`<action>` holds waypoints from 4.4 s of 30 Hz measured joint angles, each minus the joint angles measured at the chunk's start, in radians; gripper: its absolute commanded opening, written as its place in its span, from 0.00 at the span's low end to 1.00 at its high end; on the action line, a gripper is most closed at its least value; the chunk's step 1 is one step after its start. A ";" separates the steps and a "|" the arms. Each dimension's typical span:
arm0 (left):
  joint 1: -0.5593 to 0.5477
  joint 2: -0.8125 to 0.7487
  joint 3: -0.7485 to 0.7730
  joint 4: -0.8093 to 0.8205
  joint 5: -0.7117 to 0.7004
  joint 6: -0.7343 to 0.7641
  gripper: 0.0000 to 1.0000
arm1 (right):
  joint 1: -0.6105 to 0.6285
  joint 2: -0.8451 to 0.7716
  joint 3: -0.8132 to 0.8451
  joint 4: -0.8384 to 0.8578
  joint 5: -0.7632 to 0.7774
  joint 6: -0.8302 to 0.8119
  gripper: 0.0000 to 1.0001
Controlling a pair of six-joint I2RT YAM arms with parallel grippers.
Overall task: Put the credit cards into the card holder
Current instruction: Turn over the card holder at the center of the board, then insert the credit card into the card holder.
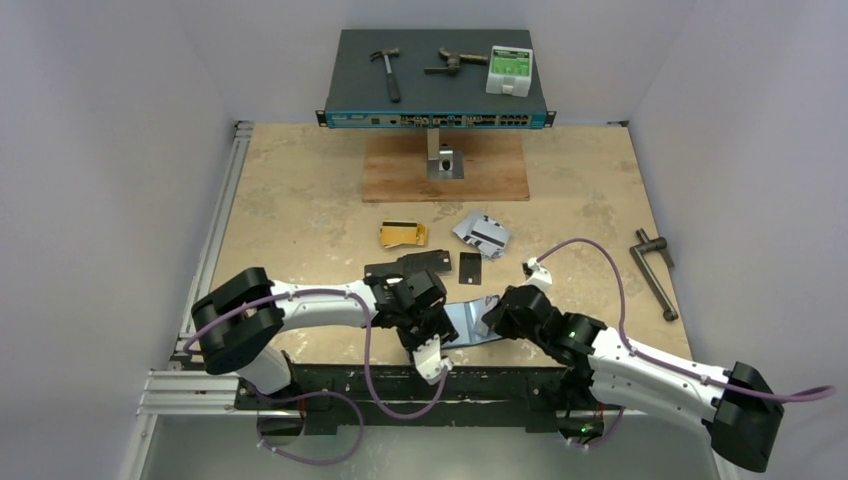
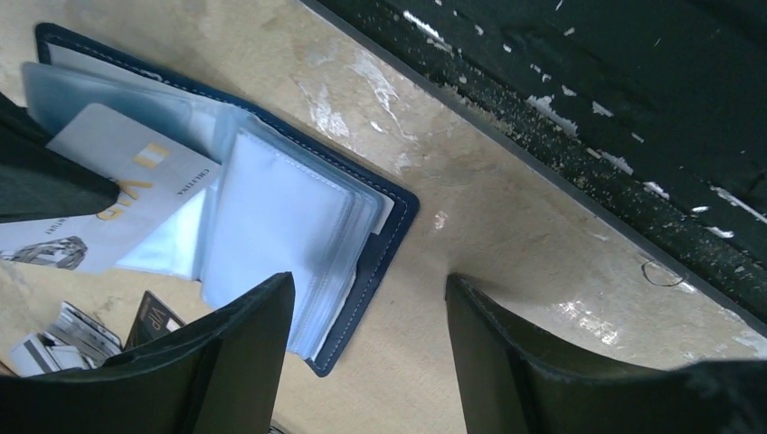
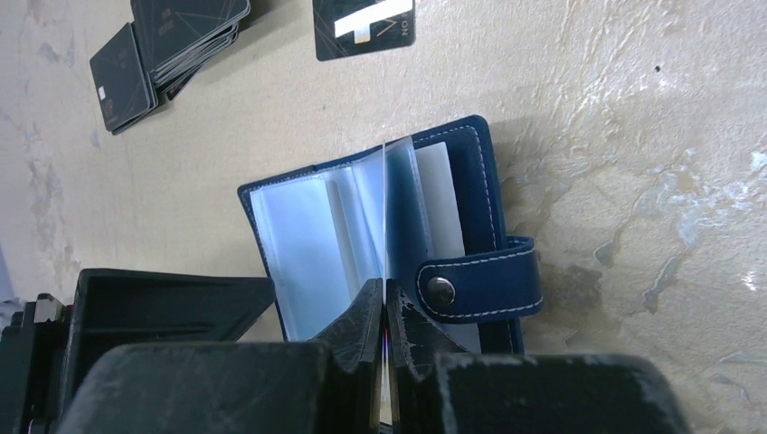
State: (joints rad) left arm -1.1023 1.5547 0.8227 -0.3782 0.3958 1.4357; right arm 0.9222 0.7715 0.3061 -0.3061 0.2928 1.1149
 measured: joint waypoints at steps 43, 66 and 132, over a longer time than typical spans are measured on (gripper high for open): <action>-0.013 0.074 0.034 0.010 -0.075 0.035 0.19 | -0.053 -0.249 -0.135 0.097 -0.042 -0.007 0.00; -0.004 -0.029 0.003 0.079 -0.179 -0.002 0.43 | -0.053 -0.171 -0.150 0.187 -0.042 -0.015 0.00; 0.000 0.110 0.060 0.032 -0.216 0.248 0.29 | -0.061 -0.114 -0.289 0.421 -0.176 0.064 0.00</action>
State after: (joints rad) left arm -1.1023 1.6650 0.8825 -0.3466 0.1795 1.6833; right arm 0.8616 0.6571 0.0174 0.1150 0.1165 1.1793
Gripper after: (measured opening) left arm 0.302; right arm 0.004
